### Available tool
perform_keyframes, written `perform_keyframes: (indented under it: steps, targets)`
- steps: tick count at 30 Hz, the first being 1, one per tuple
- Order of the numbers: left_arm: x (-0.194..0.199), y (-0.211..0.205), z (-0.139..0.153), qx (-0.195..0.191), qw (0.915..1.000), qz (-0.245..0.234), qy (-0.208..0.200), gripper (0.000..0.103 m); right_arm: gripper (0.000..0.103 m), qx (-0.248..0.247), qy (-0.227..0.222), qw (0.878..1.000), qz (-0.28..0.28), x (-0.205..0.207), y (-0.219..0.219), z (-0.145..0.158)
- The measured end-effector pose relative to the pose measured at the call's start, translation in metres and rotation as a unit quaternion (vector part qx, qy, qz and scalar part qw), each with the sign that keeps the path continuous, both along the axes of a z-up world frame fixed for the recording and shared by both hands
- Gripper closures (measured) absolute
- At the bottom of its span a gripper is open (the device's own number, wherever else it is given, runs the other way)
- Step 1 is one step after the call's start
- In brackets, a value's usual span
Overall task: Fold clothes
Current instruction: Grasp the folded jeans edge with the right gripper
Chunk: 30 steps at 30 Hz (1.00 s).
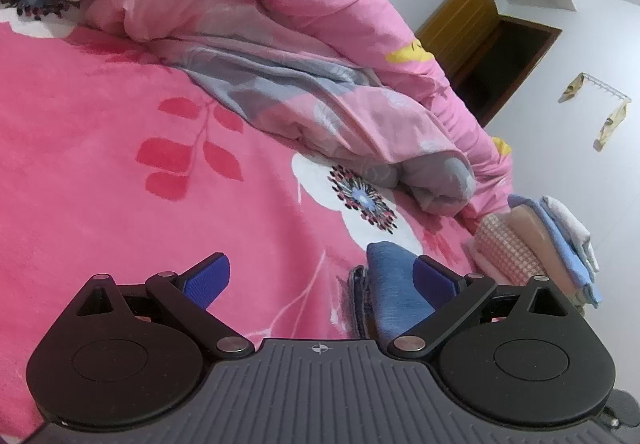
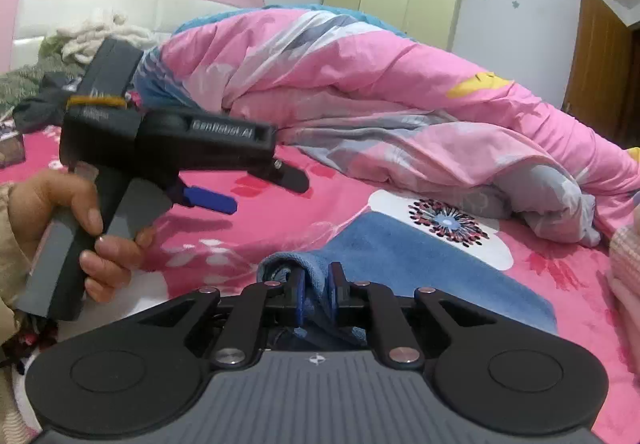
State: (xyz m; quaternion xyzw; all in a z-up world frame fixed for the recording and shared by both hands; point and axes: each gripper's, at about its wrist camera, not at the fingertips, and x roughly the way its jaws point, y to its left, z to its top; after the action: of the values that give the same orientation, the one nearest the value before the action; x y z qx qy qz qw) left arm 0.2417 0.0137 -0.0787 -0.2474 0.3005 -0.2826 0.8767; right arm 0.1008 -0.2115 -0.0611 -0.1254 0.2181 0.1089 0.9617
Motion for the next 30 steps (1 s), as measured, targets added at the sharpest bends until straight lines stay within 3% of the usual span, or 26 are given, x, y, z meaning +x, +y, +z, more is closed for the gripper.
perform_keyframes:
  steps: [9,10,12,16,17,19,20,23,27,28,29,30]
  targets:
    - [-0.007,-0.023,0.001,-0.001,0.9975,-0.069,-0.014,0.004,0.087,-0.017,-0.019,1.0,-0.012,-0.01,0.009,-0.011]
    - [-0.007,-0.026,0.001,0.003,0.997,-0.075,-0.015,0.004,0.085,-0.004,-0.014,1.0,-0.01,-0.014,0.003,-0.007]
    - [-0.009,-0.029,0.0,0.002,0.9962,-0.086,-0.015,0.005,0.065,0.041,0.001,0.999,-0.006,-0.025,-0.017,0.004]
    - [-0.01,-0.033,-0.003,-0.022,0.9936,-0.111,-0.005,0.005,0.059,0.167,0.012,0.986,-0.003,-0.05,-0.078,0.031]
    - [-0.011,-0.035,-0.004,-0.028,0.9925,-0.119,-0.004,0.007,0.058,0.202,0.011,0.979,-0.008,-0.056,-0.095,0.037]
    - [-0.012,-0.039,-0.004,-0.037,0.9899,-0.137,-0.005,0.011,0.045,0.263,-0.007,0.963,-0.063,-0.062,-0.137,0.044]
    - [-0.014,-0.042,-0.004,-0.036,0.9889,-0.144,-0.008,0.018,0.04,0.292,-0.014,0.951,-0.103,-0.06,-0.158,0.041]
    - [-0.017,-0.054,-0.004,-0.013,0.9872,-0.158,-0.018,0.034,0.04,0.378,0.022,0.899,-0.218,-0.043,-0.216,0.015]
    - [-0.017,-0.061,-0.007,0.011,0.9867,-0.16,-0.027,0.049,0.048,0.485,0.119,0.831,-0.246,-0.018,-0.252,-0.039]
    - [-0.016,-0.061,-0.007,0.01,0.9867,-0.16,-0.028,0.054,0.051,0.512,0.122,0.818,-0.231,-0.018,-0.253,-0.048]
    - [-0.015,-0.06,-0.006,0.009,0.9867,-0.16,-0.028,0.058,0.06,0.527,0.118,0.814,-0.212,-0.018,-0.252,-0.053]
    - [-0.014,-0.06,-0.006,0.007,0.9867,-0.16,-0.028,0.06,0.061,0.525,0.112,0.818,-0.207,-0.02,-0.249,-0.054]
